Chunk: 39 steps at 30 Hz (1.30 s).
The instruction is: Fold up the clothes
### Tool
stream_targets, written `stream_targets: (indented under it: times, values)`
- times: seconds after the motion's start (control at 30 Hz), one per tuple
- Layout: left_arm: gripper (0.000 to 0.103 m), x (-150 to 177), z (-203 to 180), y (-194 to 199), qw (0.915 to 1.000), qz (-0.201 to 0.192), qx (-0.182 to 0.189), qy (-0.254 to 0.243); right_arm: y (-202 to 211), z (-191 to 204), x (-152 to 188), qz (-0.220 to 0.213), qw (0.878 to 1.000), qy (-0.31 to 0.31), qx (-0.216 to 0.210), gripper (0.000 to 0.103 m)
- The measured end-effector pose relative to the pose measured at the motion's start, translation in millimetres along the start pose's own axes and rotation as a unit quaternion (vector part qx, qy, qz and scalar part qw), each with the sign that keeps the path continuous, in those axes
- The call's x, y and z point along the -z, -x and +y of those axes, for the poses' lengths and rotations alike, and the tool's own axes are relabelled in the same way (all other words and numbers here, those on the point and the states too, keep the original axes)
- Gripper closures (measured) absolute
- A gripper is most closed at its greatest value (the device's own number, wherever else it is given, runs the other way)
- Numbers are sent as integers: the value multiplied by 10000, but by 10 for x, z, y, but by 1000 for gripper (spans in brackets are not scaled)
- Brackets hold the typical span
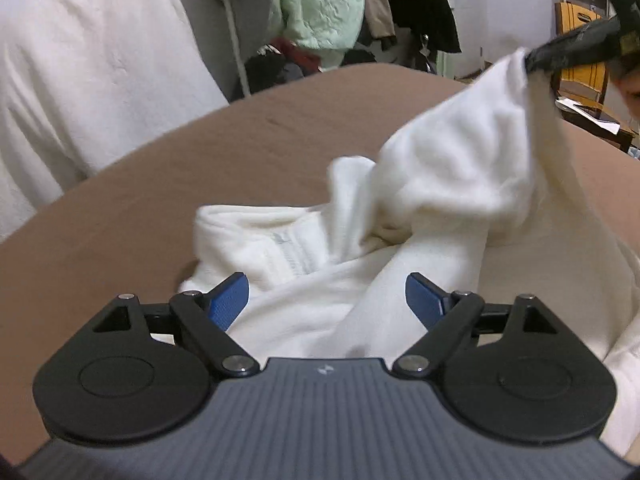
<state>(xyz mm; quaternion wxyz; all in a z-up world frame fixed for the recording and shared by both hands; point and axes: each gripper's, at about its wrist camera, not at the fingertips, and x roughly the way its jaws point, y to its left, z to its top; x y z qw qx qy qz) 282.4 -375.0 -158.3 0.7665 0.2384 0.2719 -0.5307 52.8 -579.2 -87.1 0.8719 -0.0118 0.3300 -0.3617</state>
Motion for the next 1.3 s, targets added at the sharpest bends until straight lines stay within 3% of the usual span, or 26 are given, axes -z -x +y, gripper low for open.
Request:
stream_targets:
  times: [0.1, 0.17, 0.23, 0.3, 0.4, 0.43, 0.5, 0.57, 0.6, 0.63, 0.67, 0.7, 0.77, 0.83, 0.87, 0.93, 1.0, 1.07, 1.13, 1.2, 1.3]
  values:
    - [17, 57, -195, -104, 9986, 280, 140, -430, -117, -324, 91, 85, 9971, -249, 718, 97]
    - [17, 141, -433, -143, 9926, 199, -214, -1179, -301, -503, 194, 469, 9941, -581, 792, 97]
    - [17, 267, -680, -159, 9757, 19, -731, -2066, -483, -680, 317, 868, 9883, -949, 815, 97]
    - [17, 326, -797, -226, 9613, -85, -1046, -2549, -660, -852, 480, 1296, 9790, -1384, 745, 96]
    - [17, 243, -866, -345, 9614, 82, -896, -2601, -773, -913, 652, 1607, 9758, -1294, 722, 83]
    - [17, 241, -864, -387, 9611, 168, -888, -2609, -782, -908, 684, 1622, 9770, -1166, 750, 73]
    - [17, 241, -844, -479, 9598, 327, -932, -2628, -710, -885, 736, 1360, 9827, -1096, 617, 66]
    - [29, 221, -736, -539, 9690, 524, -981, -2205, -579, -876, 819, 969, 9869, -1265, 272, 56]
    - [58, 196, -618, -531, 9765, 638, -1006, -1795, -440, -854, 943, 734, 9849, -1566, -77, 50]
    - [101, 173, -487, -510, 9825, 763, -1028, -1355, -356, -816, 1031, 560, 9826, -1741, -311, 49]
    - [101, 157, -346, -481, 9859, 822, -1122, -927, -303, -778, 1096, 406, 9805, -1857, -495, 49]
    - [103, 157, -210, -416, 9847, 720, -1459, -625, -252, -715, 1140, 279, 9808, -1831, -604, 48]
    - [103, 210, -22, -212, 9656, 227, -2518, -605, -238, -536, 1161, 125, 9864, -1450, -764, 48]
    - [103, 260, 215, 46, 9452, -74, -3242, -374, -238, -352, 1172, -16, 9904, -1029, -923, 48]
    - [103, 281, 332, 189, 9445, -153, -3280, -121, -234, -256, 1155, -40, 9916, -852, -976, 47]
    - [103, 309, 483, 428, 9520, -285, -3033, 289, -223, -60, 1101, -48, 9930, -524, -1058, 47]
    - [98, 301, 493, 553, 9647, -374, -2561, 488, -95, 109, 1059, -52, 9933, -316, -1113, 45]
    - [80, 234, 364, 533, 9758, -314, -2106, 493, -57, 238, 970, -44, 9931, -187, -1159, 43]
    - [0, 165, 102, 363, 9846, -130, -1735, 177, -101, 350, 885, 36, 9940, -65, -1093, 40]
    - [1, 136, -255, 79, 9877, 159, -1480, -488, -172, 450, 836, 194, 9955, 12, -932, 39]
    - [1, 174, -844, -336, 9731, 658, -1461, -1654, -220, 548, 881, 436, 9958, 10, -802, 38]
